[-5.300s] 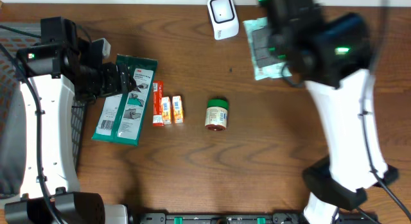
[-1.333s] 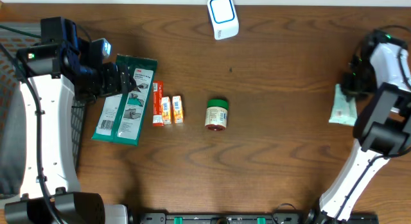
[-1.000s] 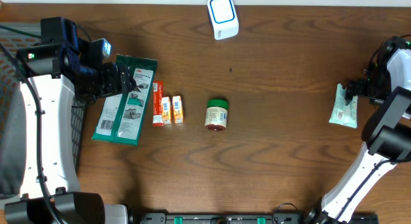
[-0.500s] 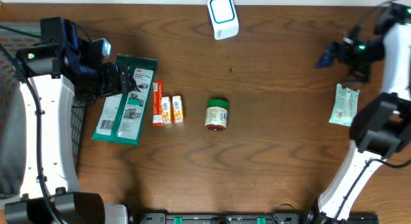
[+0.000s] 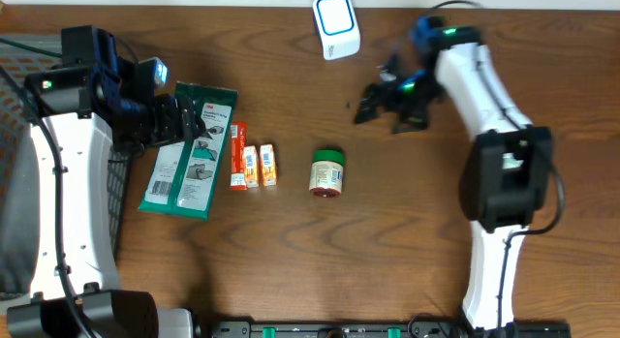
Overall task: Scan the item barcode
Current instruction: 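Move the right gripper over the green-lidded jar and lower it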
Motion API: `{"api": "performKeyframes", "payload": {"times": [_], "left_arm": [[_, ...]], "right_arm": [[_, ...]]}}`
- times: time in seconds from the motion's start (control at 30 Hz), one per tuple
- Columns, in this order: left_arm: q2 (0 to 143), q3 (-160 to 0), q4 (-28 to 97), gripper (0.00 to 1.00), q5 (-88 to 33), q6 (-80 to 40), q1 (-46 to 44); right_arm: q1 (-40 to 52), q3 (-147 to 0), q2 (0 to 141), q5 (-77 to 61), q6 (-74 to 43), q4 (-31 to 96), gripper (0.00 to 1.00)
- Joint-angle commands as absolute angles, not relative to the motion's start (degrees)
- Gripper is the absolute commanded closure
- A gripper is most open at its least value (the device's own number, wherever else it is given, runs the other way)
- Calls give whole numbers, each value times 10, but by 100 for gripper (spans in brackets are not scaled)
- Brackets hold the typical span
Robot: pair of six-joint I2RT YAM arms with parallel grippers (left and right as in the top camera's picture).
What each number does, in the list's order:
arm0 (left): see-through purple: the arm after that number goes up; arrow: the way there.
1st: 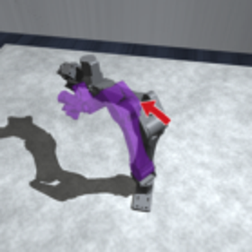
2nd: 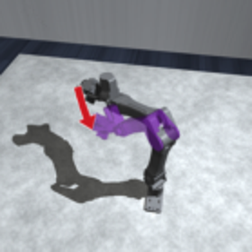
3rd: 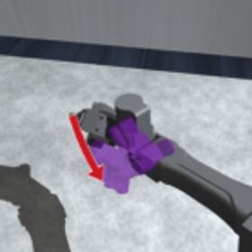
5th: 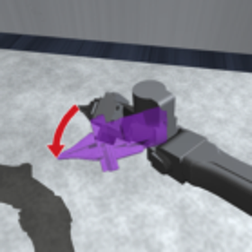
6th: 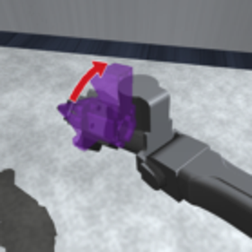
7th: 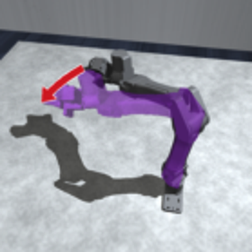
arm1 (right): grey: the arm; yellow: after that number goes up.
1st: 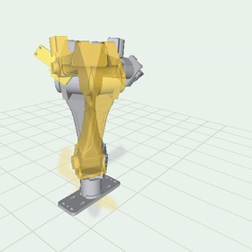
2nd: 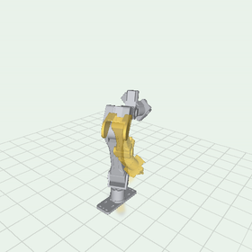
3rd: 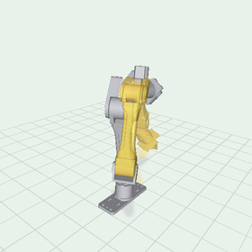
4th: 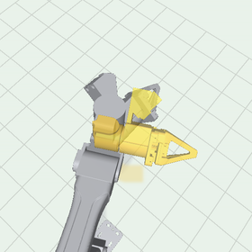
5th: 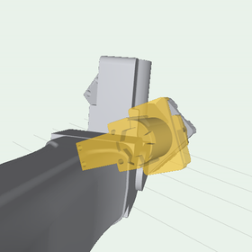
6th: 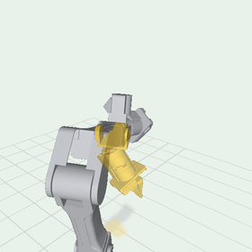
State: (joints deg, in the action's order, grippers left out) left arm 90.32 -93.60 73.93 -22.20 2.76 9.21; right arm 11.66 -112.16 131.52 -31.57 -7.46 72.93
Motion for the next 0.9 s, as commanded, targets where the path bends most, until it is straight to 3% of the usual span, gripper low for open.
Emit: {"api": "performKeyframes", "payload": {"times": [0.0, 0.2, 0.87], "left_arm": [[895, -934, 741, 13, -225, 25, 92], [895, -934, 741, 13, -225, 25, 92], [895, -934, 741, 13, -225, 25, 92]], "right_arm": [[164, -1092, 1312, -301, -163, 697, 1], [226, -1060, 1312, -203, -250, 658, 1], [295, -1054, 1312, -157, -246, 595, 1]]}}
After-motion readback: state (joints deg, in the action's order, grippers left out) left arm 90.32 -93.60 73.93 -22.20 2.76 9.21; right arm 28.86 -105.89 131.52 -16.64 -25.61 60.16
